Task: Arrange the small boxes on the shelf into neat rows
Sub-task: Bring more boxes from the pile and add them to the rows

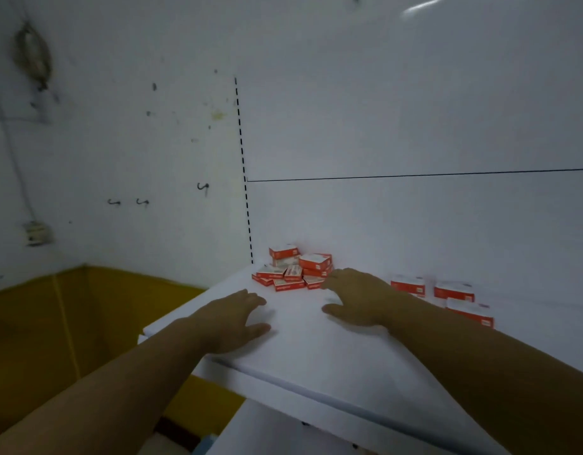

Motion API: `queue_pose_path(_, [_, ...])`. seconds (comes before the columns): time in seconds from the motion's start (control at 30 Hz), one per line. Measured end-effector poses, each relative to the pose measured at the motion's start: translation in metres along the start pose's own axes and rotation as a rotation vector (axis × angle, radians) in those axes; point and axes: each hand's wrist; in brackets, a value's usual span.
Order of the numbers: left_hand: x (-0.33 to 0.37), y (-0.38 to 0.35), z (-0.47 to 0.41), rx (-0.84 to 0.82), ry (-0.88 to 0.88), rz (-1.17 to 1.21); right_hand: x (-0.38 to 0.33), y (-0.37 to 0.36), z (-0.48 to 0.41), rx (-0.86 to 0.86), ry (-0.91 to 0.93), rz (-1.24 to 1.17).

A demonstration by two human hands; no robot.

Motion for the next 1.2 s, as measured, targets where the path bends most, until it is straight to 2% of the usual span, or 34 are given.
queue_pose_path(0.23, [-0.047, -0.004, -0.066, 0.025, 0.049, 0.060, 0.019, -0.029, -0.086, 0.015, -0.029, 0.026])
queue_pose_path(0.4, [-0.069, -0.011, -0.121, 0.122, -0.010, 0.146, 0.015, -0.057, -0.118, 0.154, -0.090, 0.005])
queue_pose_path(0.53, [-0.075, -0.012, -0.166, 0.193, -0.160, 0.263, 0.010, -0.066, -0.139, 0.241, -0.220, 0.002])
queue_pose_path(0.67, [-0.078, -0.021, -0.199, 0.148, -0.319, 0.331, 0.004, -0.074, -0.154, 0.212, -0.389, 0.038])
queue_pose_path(0.9, [-0.095, -0.023, -0.232, 0.082, -0.421, 0.457, -0.010, -0.072, -0.165, 0.296, -0.605, -0.041])
queue_pose_path(1.07, [-0.105, -0.027, -0.233, 0.139, -0.446, 0.554, -0.014, -0.061, -0.160, 0.274, -0.659, -0.169])
queue_pose_path(1.2, [-0.106, -0.030, -0.234, 0.105, -0.401, 0.709, -0.015, -0.055, -0.155, 0.248, -0.678, -0.211])
Point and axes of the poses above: each hand's wrist, its own z-axis away from the middle knuckle, its own y-axis out of the back of the hand, x = y × z, and after that the axes turned 10 degrees about y, right-handed
